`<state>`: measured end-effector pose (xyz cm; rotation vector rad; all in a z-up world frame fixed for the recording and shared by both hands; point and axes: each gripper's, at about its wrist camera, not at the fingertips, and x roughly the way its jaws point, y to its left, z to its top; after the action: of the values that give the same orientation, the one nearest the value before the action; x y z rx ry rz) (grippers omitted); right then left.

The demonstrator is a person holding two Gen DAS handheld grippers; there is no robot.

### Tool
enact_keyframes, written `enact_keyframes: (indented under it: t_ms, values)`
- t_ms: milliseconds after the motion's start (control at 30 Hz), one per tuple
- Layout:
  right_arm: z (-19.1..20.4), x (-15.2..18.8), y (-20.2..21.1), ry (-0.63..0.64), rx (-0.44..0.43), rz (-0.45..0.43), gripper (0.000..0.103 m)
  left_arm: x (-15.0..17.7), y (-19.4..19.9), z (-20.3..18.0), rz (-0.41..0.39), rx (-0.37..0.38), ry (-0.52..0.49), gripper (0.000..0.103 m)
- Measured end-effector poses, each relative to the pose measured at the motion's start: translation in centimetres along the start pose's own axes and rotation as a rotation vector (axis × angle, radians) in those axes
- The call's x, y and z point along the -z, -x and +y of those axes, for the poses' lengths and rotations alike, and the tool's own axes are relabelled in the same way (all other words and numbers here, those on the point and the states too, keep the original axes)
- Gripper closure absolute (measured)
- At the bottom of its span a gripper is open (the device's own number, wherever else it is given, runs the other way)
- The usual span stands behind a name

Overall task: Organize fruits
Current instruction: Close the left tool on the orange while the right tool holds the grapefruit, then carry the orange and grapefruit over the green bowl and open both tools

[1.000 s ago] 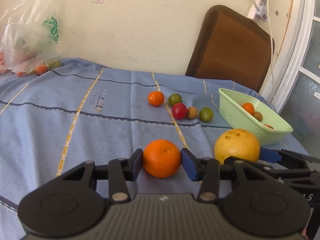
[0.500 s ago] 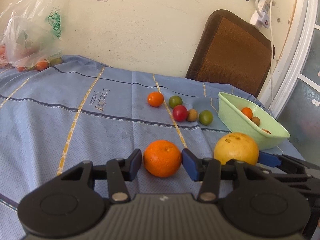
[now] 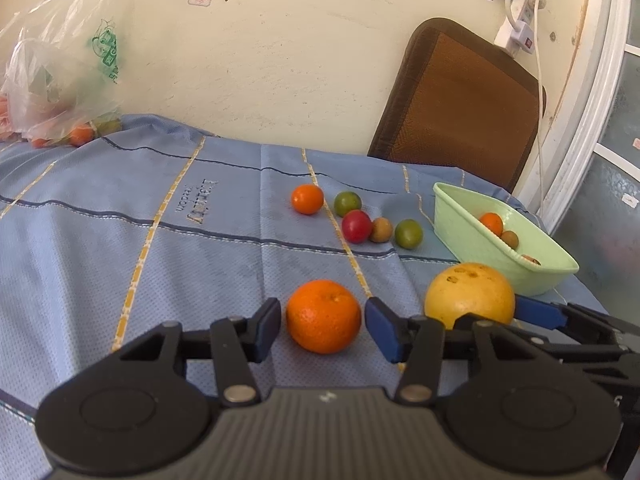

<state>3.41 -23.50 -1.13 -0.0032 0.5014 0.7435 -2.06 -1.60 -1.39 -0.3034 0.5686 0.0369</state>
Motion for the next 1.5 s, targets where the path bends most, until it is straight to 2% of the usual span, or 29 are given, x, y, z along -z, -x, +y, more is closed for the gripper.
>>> enact_keyframes:
  t_ms: [300, 400, 467, 567, 633, 700, 767, 867, 1033, 1100, 1200, 1267, 1367, 1500]
  values:
    - [0.9, 0.2, 0.5, 0.059, 0.011, -0.028, 0.021, -0.1, -0.1, -0.3, 0.001, 0.008, -0.032, 0.055]
    - [1.3, 0.2, 0.1, 0.084, 0.020, -0.013, 0.022, -0.1, -0.4, -0.2, 0.018, -0.002, -0.025, 0.062]
    - [1.5, 0.1, -0.1, 0.101, 0.015, -0.009, 0.023, -0.1, -0.4, -0.2, 0.018, 0.001, -0.025, 0.061]
    - [1.8, -0.1, -0.5, 0.124, 0.044, -0.006, 0.029, -0.1, -0.4, -0.3, 0.020, 0.005, -0.034, 0.062]
    - [1.8, -0.3, -1.1, 0.133, 0.057, 0.013, 0.037, -0.1, -0.4, -0.3, 0.022, 0.007, -0.036, 0.062]
    - [1.8, -0.3, -1.3, 0.139, 0.049, 0.014, 0.038, -0.1, -0.4, -0.2, 0.023, 0.011, -0.031, 0.062]
    - [1.6, -0.3, -1.0, 0.120, 0.042, 0.010, 0.039, -0.2, -0.4, -0.1, 0.023, 0.015, -0.023, 0.062]
    - [0.3, -0.3, 0.3, 0.025, -0.014, -0.019, 0.040, -0.5, -0.2, -0.5, 0.012, 0.050, -0.024, 0.062]
    - [-2.1, -1.8, 3.1, -0.066, -0.035, -0.117, 0.040, -3.8, -0.6, -3.7, -0.016, 0.162, -0.013, 0.062]
    - [-3.5, -2.7, 4.3, -0.073, -0.009, -0.172, 0.040, -5.5, -1.4, -5.6, -0.022, 0.209, -0.025, 0.062]
    - [-6.2, -3.7, 4.9, -0.068, 0.075, -0.213, 0.040, -7.7, -3.6, -9.2, -0.006, 0.264, -0.052, 0.062]
    - [-8.5, -4.1, 4.6, -0.068, 0.148, -0.204, 0.039, -8.4, -5.4, -11.3, 0.011, 0.294, -0.068, 0.062]
    - [-11.6, -4.5, 3.5, -0.068, 0.238, -0.163, 0.039, -8.9, -8.6, -14.1, 0.046, 0.282, -0.108, 0.062]
    - [-13.4, -4.6, 2.1, 0.024, 0.311, -0.130, 0.039, -9.1, -12.5, -16.4, 0.108, 0.284, -0.135, 0.062]
